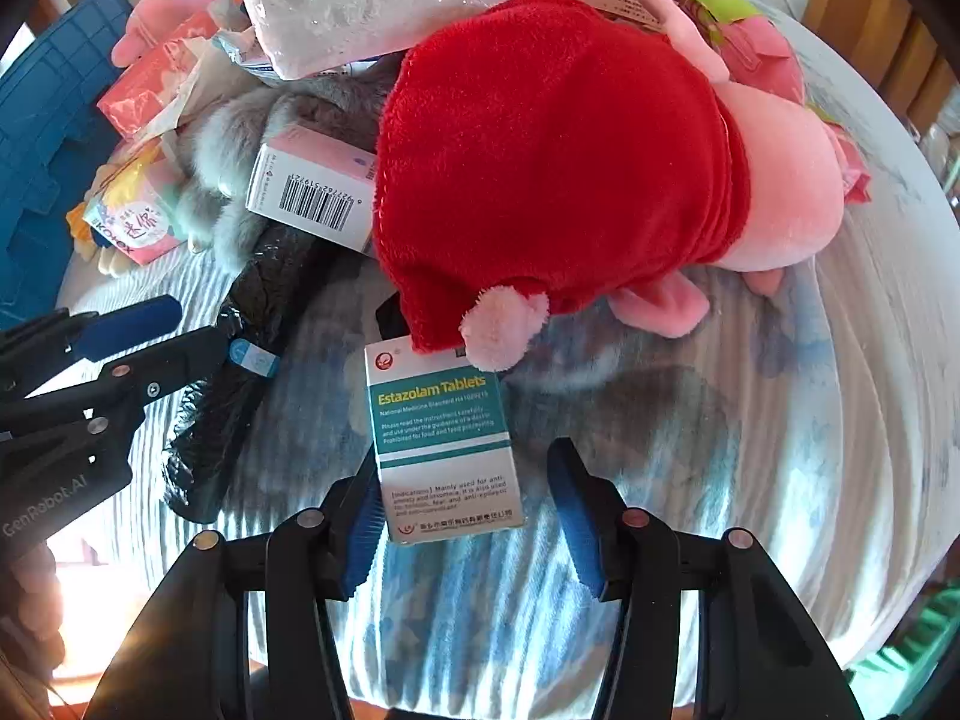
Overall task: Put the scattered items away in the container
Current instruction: 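Lift the black cylinder with the left gripper while the right lifts the Estazolam box, then carry the black cylinder and Estazolam box in both grippers over the blue bin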
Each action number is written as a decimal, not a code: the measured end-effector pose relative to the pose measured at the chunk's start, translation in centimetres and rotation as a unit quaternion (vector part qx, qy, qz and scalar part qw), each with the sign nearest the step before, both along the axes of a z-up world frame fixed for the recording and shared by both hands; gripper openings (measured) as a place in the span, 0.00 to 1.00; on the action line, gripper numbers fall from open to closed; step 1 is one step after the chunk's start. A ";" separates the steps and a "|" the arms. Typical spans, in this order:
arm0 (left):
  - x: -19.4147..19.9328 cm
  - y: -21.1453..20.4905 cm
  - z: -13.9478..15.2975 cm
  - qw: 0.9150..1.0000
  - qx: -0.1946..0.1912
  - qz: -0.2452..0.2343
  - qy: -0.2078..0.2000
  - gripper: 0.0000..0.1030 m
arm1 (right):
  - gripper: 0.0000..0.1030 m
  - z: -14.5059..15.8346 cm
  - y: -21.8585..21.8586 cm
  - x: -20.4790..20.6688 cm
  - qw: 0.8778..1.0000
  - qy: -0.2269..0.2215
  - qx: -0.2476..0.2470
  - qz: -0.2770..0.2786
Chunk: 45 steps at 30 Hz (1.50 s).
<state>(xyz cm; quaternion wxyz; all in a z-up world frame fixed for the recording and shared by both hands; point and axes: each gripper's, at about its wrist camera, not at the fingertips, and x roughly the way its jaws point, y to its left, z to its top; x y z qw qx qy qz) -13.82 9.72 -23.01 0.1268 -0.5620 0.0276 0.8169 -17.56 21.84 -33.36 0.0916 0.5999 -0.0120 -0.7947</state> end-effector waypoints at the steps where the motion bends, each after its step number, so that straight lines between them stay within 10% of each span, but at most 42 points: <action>1: 0.1 0.2 0.0 1.000 0.001 -0.002 -0.002 0.39 | 0.55 0.0 0.0 -0.1 1.000 -0.001 -0.003 -0.001; 9: 0.9 3.2 -1.6 0.998 -0.058 -0.017 0.004 0.33 | 0.63 0.1 0.1 -1.0 1.000 0.003 0.013 -0.006; 14: 3.1 2.4 -0.6 0.998 -0.059 0.002 0.009 0.33 | 0.37 0.2 -1.3 -0.9 0.999 0.014 0.046 0.022; 25: 4.5 -2.3 8.2 0.991 -0.067 0.077 0.089 0.33 | 0.35 5.4 -3.8 0.1 0.993 0.066 0.031 0.088; 28: 5.9 0.4 8.2 0.986 -0.073 0.101 0.111 0.33 | 0.35 7.7 -5.3 0.3 0.990 0.092 0.019 0.104; 34: -1.0 -3.7 9.8 0.973 -0.078 0.142 0.163 0.33 | 0.35 12.4 -6.7 0.8 0.977 0.159 0.002 0.145; 45: 0.5 -13.7 18.4 0.940 -0.081 0.203 0.264 0.33 | 0.35 22.8 -16.1 1.5 0.948 0.258 0.007 0.187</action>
